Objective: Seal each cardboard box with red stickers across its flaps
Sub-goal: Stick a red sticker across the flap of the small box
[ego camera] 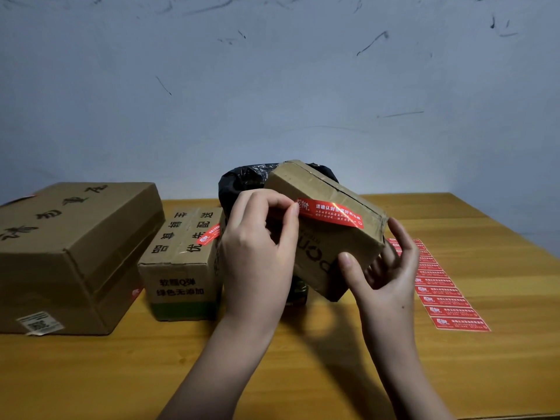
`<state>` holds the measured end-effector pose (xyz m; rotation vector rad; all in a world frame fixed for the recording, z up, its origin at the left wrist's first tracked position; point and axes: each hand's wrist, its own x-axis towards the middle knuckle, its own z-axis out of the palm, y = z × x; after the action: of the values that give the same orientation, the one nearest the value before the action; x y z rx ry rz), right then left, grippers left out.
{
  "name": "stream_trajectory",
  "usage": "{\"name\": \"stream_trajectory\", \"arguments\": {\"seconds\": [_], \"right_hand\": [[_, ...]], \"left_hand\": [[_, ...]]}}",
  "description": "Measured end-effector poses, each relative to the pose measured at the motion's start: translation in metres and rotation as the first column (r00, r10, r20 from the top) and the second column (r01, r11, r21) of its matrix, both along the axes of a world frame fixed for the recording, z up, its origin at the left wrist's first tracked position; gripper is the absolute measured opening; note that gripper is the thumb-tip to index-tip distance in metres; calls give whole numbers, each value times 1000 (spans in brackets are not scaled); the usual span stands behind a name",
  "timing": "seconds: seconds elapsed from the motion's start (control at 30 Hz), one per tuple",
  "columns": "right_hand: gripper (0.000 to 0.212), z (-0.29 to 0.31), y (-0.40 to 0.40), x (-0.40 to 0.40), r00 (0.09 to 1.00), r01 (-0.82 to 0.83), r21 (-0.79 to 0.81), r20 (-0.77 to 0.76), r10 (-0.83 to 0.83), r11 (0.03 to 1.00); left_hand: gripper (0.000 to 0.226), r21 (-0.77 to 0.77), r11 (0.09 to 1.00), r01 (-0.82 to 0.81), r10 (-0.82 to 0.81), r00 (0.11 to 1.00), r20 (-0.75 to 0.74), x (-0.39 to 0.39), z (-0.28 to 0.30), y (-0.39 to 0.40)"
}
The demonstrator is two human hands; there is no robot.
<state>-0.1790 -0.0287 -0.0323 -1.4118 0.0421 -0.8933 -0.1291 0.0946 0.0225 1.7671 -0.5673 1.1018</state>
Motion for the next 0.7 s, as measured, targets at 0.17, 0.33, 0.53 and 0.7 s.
{"name": "stream_trajectory", "arguments": {"seconds": [0.17,0.33,0.53,0.7], "right_hand": [[87,-1,-1,0,1000,1,6,-8,-1,1000],[87,-1,-2,1,1000,-1,9,-11,1,1000],[87,-1,-2,1,1000,-3,14,-6,3,1000],[89,-1,-5,2,1000,-7,45,-8,7,999]], "left_hand": [[3,13,1000,1,-1,1000,-4,-2,2,1],[3,15,1000,11,-11,1000,-18,-4,3,1],[3,8,1000,20,-20,998,-53,-6,5,1],[5,-29,996,81,-84,987,-138,-8,8,0]]}}
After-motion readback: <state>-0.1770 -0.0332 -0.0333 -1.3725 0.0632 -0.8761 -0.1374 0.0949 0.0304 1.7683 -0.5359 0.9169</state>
